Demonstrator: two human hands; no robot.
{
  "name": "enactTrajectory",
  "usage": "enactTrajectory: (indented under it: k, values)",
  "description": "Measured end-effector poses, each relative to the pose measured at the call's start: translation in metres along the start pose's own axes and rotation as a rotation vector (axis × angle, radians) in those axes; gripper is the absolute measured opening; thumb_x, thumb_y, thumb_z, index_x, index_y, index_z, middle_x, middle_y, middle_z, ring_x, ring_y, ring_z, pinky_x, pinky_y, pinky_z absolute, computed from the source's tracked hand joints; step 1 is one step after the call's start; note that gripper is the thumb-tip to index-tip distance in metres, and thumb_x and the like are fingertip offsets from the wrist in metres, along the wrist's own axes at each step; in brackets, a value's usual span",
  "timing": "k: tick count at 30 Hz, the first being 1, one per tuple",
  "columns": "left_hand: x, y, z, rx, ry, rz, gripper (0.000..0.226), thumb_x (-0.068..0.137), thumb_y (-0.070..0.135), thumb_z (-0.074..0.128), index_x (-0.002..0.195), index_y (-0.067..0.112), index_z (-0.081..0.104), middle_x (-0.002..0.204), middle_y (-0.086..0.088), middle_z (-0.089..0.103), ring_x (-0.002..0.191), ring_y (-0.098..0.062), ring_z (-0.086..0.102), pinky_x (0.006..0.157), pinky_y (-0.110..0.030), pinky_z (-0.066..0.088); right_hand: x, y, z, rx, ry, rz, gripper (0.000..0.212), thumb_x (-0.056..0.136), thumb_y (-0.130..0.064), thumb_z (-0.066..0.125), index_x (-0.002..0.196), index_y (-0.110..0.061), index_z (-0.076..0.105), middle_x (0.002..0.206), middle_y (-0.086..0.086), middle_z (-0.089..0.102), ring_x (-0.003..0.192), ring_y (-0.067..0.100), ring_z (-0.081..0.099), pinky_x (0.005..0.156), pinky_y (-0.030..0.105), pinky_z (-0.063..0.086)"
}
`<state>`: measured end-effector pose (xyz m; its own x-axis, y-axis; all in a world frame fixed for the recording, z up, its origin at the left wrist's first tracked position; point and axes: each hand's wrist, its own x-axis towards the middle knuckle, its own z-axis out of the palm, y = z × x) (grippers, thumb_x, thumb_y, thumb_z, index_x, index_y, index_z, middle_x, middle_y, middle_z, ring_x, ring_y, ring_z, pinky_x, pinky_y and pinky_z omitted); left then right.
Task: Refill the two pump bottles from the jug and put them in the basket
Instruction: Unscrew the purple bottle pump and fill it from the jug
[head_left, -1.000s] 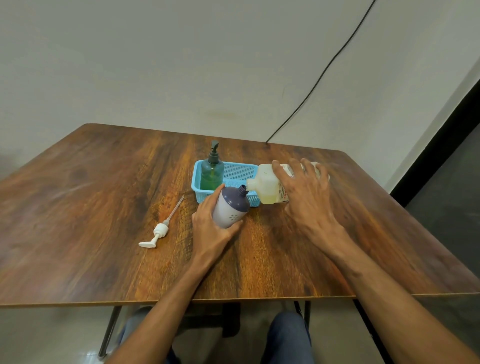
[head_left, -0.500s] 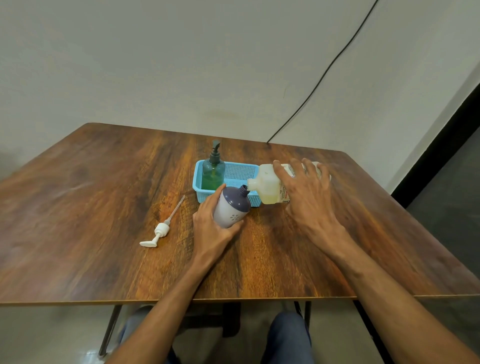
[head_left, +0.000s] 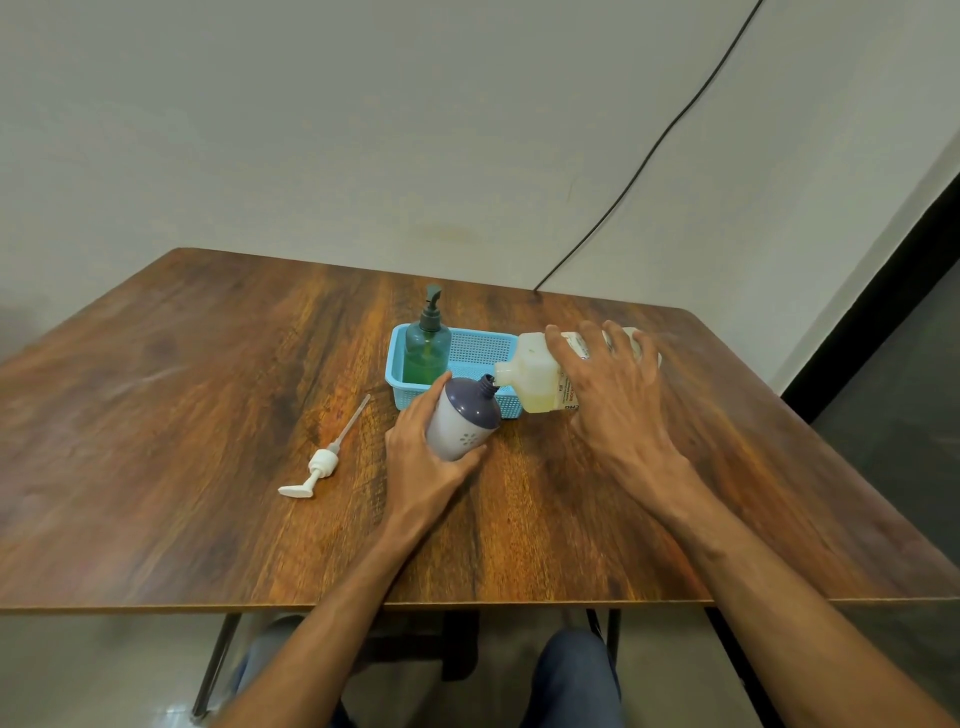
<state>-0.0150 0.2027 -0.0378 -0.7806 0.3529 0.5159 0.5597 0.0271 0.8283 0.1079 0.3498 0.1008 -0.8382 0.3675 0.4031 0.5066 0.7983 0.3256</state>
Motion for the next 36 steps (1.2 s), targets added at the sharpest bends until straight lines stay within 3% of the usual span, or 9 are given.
enactTrajectory:
  k: [6,23,30,36]
  values:
    - [0.001,-0.002,0.0,0.0,-0.005,-0.001,0.093,0.07,0.047,0.087,0.151,0.022,0.047,0.143,0.0,0.06,0.126,-0.014,0.06,0.101,-0.051,0.055,-0.001,0.0,-0.006,0.013,-0.019,-0.007,0.096,0.074,-0.023,0.083,0.155,-0.024,0.03,0.15,0.015,0.041,0.14,0.04,0.036,0.11,0.058,0.029]
    - [0.0,0.0,-0.001,-0.001,-0.001,0.007,0.092,0.069,0.054,0.082,0.15,0.035,0.043,0.142,0.002,0.06,0.124,-0.014,0.06,0.102,-0.052,0.054,0.0,-0.002,-0.008,-0.003,-0.031,-0.007,0.098,0.074,-0.026,0.084,0.155,-0.024,0.029,0.151,0.016,0.041,0.141,0.041,0.036,0.111,0.059,0.028]
    - [0.0,-0.003,0.0,-0.007,0.003,0.004,0.093,0.069,0.05,0.085,0.151,0.026,0.046,0.142,0.001,0.061,0.125,-0.015,0.061,0.102,-0.052,0.054,0.0,-0.002,-0.011,-0.008,-0.039,-0.013,0.096,0.077,-0.028,0.082,0.156,-0.025,0.027,0.152,0.016,0.039,0.142,0.04,0.034,0.113,0.059,0.026]
    - [0.001,-0.002,-0.001,-0.004,-0.001,0.009,0.093,0.068,0.05,0.083,0.151,0.03,0.045,0.141,0.001,0.061,0.124,-0.015,0.061,0.101,-0.052,0.054,0.001,-0.002,-0.013,-0.007,-0.022,-0.022,0.093,0.076,-0.026,0.083,0.154,-0.023,0.032,0.15,0.017,0.042,0.14,0.041,0.037,0.111,0.058,0.027]
